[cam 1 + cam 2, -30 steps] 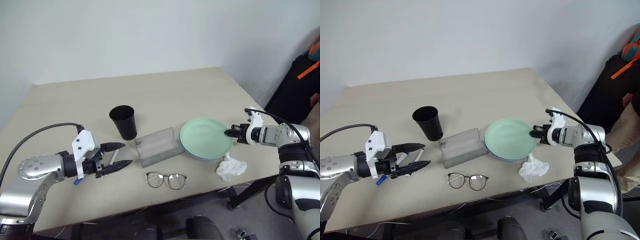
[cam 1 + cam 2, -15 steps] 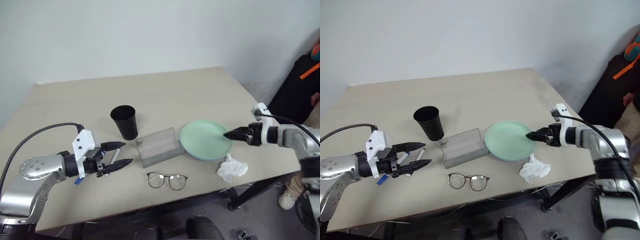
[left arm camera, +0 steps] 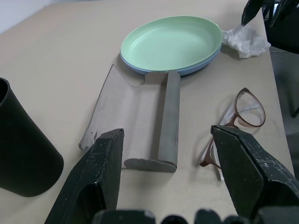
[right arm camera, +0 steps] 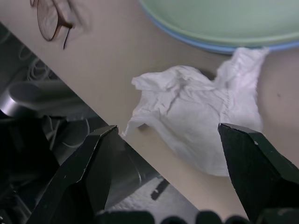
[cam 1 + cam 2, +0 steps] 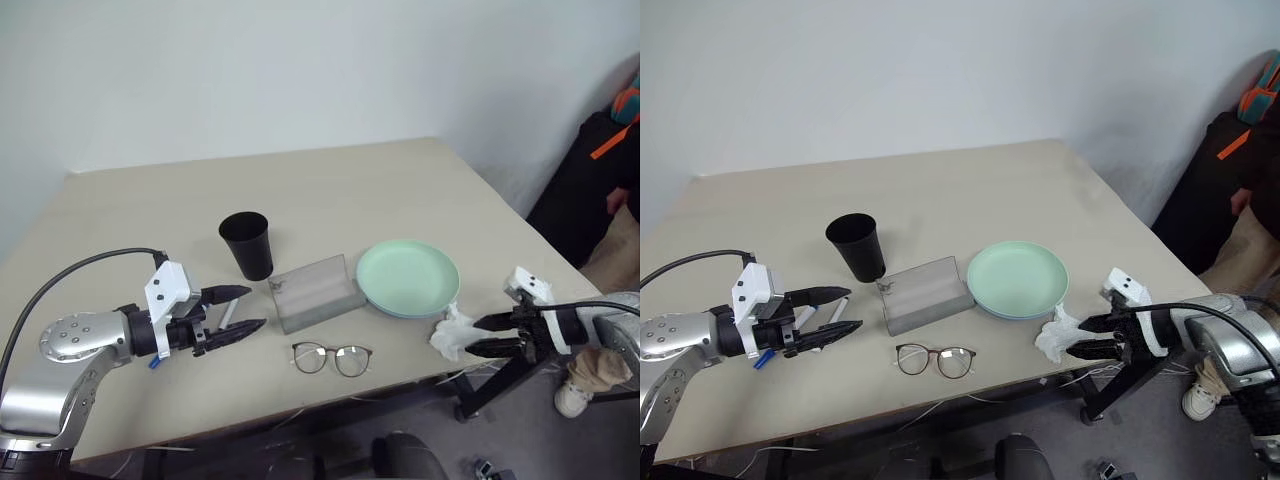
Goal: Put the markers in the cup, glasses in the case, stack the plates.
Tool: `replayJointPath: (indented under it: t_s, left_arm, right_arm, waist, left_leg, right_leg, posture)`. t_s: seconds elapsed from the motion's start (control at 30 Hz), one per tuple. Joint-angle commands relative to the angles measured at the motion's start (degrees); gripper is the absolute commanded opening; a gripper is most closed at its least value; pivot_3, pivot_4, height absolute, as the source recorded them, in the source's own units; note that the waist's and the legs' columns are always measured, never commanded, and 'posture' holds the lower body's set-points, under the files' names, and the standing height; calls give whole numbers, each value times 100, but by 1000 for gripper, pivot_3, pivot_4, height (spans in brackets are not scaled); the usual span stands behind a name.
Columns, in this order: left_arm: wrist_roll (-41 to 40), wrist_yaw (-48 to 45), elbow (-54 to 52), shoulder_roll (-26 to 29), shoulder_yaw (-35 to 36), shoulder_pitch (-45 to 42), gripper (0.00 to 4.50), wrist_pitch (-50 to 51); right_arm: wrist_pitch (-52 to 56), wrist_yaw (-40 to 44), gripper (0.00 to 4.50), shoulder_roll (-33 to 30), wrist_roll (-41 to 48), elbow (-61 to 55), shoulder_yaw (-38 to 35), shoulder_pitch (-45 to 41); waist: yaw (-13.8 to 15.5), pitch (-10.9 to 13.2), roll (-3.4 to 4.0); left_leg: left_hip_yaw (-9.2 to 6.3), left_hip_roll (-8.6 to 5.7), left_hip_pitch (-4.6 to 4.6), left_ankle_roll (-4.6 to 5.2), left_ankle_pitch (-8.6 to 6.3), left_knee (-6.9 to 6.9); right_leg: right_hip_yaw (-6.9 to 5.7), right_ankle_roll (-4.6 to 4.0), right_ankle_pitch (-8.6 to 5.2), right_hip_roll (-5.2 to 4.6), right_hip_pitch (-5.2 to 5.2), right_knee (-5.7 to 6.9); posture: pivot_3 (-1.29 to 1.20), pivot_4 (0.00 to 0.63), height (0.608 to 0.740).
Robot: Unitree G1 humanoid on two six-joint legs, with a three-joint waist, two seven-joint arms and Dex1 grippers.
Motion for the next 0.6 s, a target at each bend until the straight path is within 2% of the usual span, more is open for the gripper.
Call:
replayJointPath:
  t_s: [0.03,0.4,0.5,0.6]
  left_arm:
    - [-57,-9,-109,1,115,-23,3137,-84]
    - [-22,0,-85,-48,74,23,3137,-127]
    - [-9,3,-73,-62,68,21,3137,-132]
    - [2,4,-50,-68,63,4,3137,-143]
  right_arm:
    - [-391,-203,3699,-76,-314,-201,49,27]
    - [-1119,-579,3699,54,-1090,-280,592,170]
    - [-1150,-634,3149,103,-1192,-217,637,165]
    - [-1171,-662,2123,151,-1237,-107,633,101]
  waist:
    - [1,0,-4]
    - [1,1,-9]
    - [2,0,-10]
    - [2,0,-17]
  left_leg:
    - [0,0,0,0,0,0]
    - [2,-1,-8,-33,14,-2]
    - [3,-1,-7,-33,14,-1]
    - [2,0,-4,-33,15,-1]
  right_leg:
    - [0,0,0,0,0,0]
    - [-1,0,0,0,-6,-2]
    - [-1,0,0,-1,-5,-2]
    - [-1,0,0,-1,-2,-1]
  posture:
    - [0,0,740]
    - [0,0,740]
    - [0,0,740]
    - [0,0,740]
